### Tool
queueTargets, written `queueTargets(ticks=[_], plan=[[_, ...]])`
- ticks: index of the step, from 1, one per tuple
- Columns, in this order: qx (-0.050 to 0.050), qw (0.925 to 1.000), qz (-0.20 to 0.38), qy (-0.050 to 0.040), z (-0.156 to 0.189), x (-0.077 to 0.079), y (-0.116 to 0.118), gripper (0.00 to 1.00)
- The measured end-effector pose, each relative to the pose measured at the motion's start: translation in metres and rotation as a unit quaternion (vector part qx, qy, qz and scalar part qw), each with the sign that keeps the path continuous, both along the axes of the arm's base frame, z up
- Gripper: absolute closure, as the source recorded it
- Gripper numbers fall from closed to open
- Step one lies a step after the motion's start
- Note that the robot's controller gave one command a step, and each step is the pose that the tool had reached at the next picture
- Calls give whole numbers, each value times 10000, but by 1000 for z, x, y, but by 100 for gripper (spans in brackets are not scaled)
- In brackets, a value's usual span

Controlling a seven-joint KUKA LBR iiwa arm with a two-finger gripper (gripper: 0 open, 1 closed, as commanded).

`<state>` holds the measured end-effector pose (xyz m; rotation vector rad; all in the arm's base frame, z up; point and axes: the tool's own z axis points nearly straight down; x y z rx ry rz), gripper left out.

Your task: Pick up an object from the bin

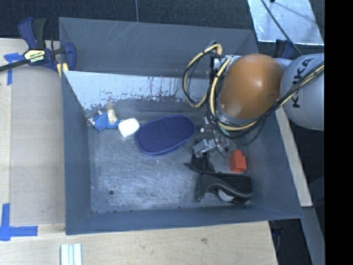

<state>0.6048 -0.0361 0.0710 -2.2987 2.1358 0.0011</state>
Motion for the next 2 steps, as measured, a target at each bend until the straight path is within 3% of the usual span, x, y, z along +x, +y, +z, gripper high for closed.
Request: queueTargets(ticks=[1,2], plan=[[-14,9998,207,-36,124,-33,1,100],[-14,10000,-35,-47,221,-21,-5,100]])
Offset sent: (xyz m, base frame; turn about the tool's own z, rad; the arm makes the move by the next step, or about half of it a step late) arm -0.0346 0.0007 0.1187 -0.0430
